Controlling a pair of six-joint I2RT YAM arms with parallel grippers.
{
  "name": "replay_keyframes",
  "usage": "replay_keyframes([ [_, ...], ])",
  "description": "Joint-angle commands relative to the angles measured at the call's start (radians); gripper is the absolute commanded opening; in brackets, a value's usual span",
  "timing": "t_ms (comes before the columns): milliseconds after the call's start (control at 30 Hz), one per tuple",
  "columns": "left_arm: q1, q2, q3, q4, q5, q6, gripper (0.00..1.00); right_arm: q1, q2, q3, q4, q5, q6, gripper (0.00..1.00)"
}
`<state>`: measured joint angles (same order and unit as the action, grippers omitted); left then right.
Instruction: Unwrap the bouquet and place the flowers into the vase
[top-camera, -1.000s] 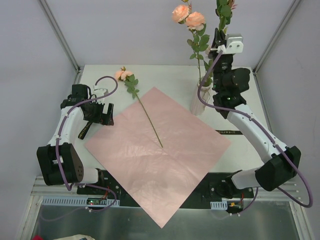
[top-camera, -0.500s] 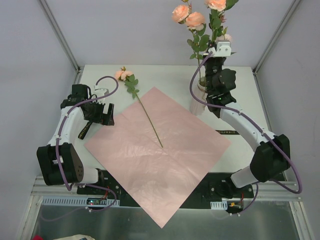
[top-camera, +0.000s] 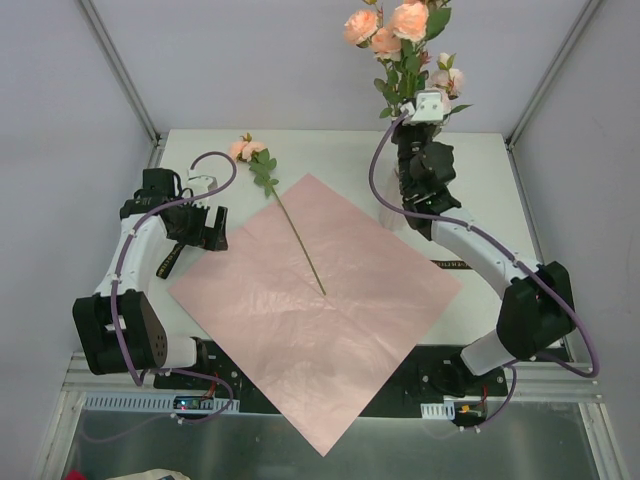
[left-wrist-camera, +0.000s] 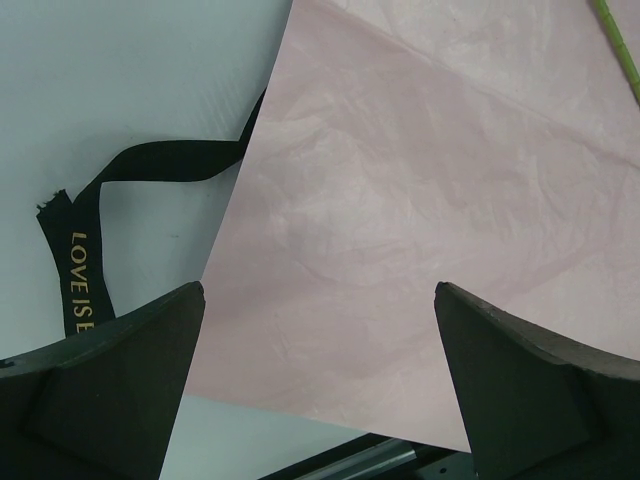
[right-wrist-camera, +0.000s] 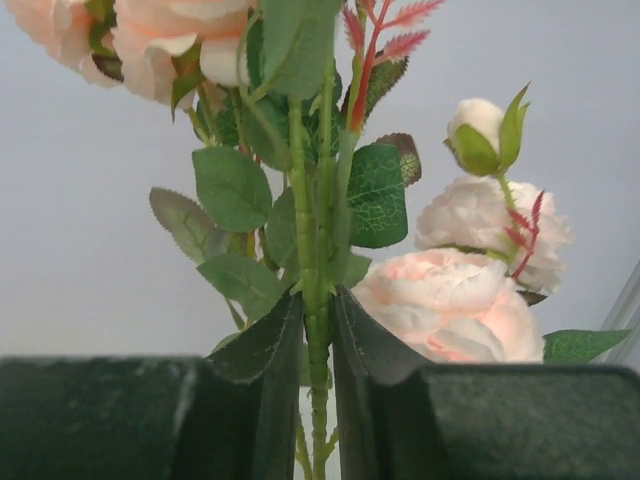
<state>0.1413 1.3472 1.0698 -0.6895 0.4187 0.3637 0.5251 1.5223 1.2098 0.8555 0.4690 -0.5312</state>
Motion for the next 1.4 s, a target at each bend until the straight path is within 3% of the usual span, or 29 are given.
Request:
replay_keyframes([
  [0, 0.010, -0.045, 0.035, -0.016, -0.029, -0.006, 0.99, 0.018, -0.054, -0.018, -0.074, 0.003, 0.042, 0.24],
  [233, 0.032, -0.069, 0.090, -0.039, 0.006, -0.055, 0.99, 0.042, -0.155, -0.070, -0.202, -0.055, 0.111, 0.51],
  [667, 0.035, -0.102, 0.090, -0.039, 0.002, -0.063, 0.99, 0.219, -0.399, -0.181, -0.142, 0.039, 0.034, 0.64],
  [833, 0.050, -0.100, 0.104, -0.036, 0.024, -0.057, 0.99, 0.303, -0.401, -0.133, -0.252, -0.018, 0.068, 0.68],
  [1033, 0.063, -0.085, 0.117, -0.038, 0.026, -0.046, 0.99, 0.348, -0.133, 0.078, -0.584, -0.165, 0.148, 0.76],
  [1367, 0.061, -0.082, 0.088, -0.056, -0.023, 0.021, 0.96, 0.328, 0.510, 0.563, -1.075, -0.460, 0.203, 0.73],
])
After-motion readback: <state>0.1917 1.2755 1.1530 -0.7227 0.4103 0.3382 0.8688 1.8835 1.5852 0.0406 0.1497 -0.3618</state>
